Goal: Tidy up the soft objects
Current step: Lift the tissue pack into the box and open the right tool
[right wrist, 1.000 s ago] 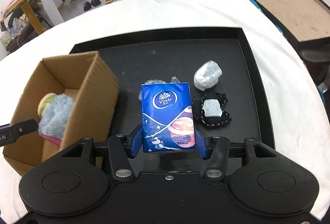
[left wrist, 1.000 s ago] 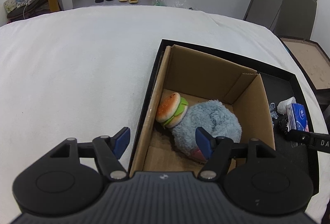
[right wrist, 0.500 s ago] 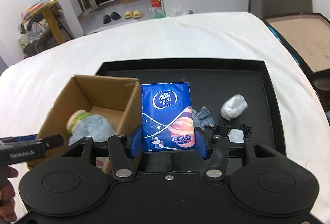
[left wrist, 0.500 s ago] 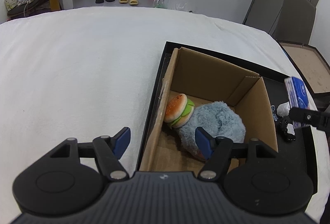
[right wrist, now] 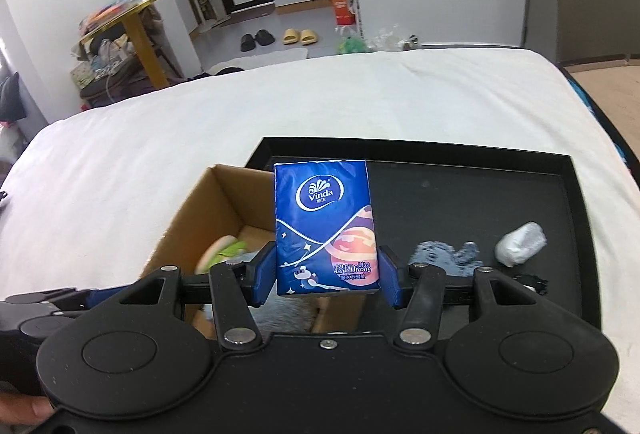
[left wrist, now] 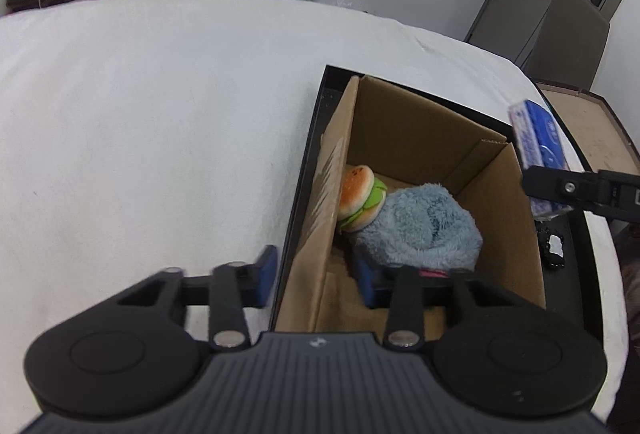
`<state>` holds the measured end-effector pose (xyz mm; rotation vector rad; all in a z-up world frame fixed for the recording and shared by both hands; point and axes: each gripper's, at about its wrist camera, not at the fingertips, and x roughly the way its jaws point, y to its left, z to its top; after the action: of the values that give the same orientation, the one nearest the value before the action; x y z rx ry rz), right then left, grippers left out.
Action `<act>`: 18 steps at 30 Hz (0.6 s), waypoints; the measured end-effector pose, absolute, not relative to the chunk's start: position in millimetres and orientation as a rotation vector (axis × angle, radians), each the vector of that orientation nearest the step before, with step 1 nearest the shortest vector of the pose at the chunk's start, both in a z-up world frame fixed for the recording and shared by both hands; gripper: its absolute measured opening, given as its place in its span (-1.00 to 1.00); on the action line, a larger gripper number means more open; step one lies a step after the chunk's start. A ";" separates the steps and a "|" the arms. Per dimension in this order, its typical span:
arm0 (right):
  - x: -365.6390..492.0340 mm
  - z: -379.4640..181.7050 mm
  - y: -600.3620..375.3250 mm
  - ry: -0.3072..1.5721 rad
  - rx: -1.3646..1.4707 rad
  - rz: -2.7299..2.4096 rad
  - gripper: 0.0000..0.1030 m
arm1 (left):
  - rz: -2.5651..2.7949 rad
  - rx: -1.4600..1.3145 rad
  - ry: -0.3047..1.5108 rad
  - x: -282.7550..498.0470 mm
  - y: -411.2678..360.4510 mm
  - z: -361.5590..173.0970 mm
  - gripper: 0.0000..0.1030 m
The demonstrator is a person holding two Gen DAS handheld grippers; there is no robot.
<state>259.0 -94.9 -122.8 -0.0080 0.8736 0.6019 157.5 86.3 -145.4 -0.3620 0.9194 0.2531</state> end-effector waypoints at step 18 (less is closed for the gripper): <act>262.4 -130.4 -43.0 0.911 -0.010 0.698 0.24 | 0.212 -0.387 0.926 159.2 95.9 -153.1 -0.71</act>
<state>262.4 -43.0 -130.4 -0.0105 0.9113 0.6985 159.2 95.9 -153.1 -0.3866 0.9258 0.2119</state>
